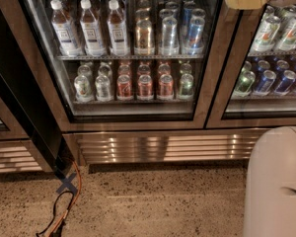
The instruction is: Open left fridge door
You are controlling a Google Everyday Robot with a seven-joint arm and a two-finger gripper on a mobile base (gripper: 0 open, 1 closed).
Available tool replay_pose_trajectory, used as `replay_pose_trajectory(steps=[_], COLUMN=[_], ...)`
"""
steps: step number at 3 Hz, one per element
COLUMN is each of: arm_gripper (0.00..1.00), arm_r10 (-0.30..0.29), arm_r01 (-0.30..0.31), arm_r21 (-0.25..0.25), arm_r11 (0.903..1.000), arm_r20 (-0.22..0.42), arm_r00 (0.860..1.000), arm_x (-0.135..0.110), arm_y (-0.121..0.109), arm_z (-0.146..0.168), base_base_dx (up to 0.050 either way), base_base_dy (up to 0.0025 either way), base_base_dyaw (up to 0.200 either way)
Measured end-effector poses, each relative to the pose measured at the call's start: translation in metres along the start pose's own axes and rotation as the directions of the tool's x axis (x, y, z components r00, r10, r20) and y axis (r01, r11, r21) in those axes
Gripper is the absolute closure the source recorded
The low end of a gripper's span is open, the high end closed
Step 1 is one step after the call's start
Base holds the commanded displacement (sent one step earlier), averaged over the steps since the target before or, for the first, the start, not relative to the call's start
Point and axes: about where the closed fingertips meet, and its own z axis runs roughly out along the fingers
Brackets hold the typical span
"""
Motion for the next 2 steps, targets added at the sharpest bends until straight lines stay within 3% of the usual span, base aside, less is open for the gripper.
replay_pose_trajectory(steps=[2], arm_gripper=[1.0], arm_r10=[0.0], arm_r01=[0.0], arm_r21=[0.001], arm_r11=[1.0], arm_r20=[0.001], arm_r00=[1.0], arm_x=[0.0], arm_y=[0.0028], arm_z=[0.0012], base_base_dx=[-0.05], base_base_dy=[0.00001], base_base_dyaw=[0.0])
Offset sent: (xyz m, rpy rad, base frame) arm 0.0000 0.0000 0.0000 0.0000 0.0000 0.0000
